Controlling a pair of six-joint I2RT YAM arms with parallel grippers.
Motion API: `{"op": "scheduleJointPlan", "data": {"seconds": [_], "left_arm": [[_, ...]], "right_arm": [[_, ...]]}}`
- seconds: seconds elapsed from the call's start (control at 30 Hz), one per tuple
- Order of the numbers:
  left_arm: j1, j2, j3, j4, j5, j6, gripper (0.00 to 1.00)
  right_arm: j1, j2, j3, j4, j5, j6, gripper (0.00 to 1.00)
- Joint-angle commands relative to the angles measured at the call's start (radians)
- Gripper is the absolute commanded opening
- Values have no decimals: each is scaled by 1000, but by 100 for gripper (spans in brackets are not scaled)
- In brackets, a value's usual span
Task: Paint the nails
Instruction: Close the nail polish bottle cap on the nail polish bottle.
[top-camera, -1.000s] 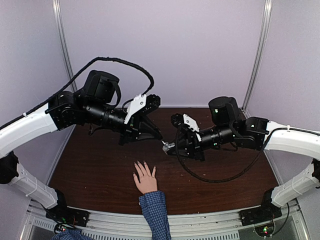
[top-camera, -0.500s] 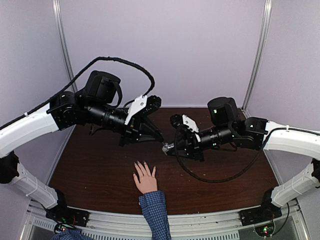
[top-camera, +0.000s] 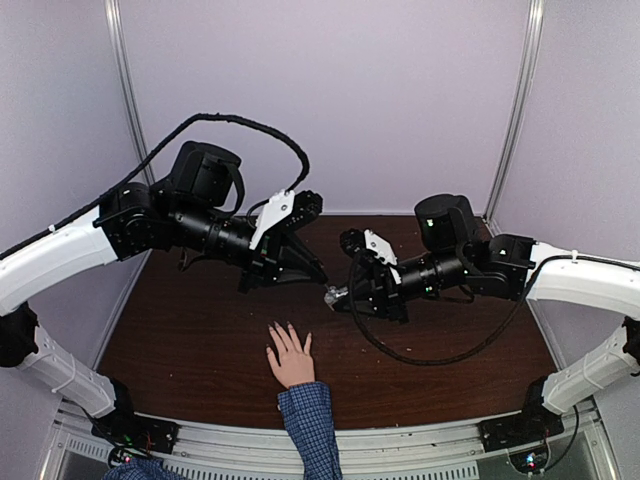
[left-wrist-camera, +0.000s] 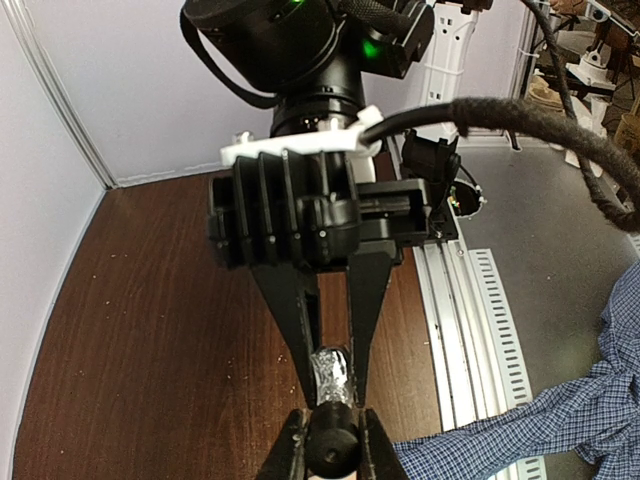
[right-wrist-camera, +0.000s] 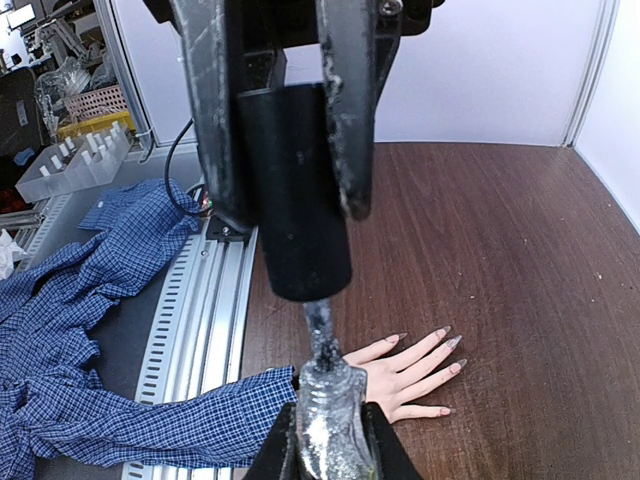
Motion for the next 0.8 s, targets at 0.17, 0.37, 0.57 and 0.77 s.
{"op": "scheduleJointPlan", "data": {"seconds": [0.17, 0.37, 0.57, 0.77], "left_arm": [[4, 3, 37, 28, -8, -4, 0], [5, 5, 39, 28, -6, -6, 0], [4, 12, 35, 19, -3, -4, 0], [5, 18, 30, 19, -1, -6, 0]], "right_arm": [[6, 9, 13, 20, -17, 5, 0], [6, 13, 14, 19, -18, 4, 0], [6, 8, 15, 19, -16, 3, 0], [5, 3, 15, 18, -16, 3, 0]]}}
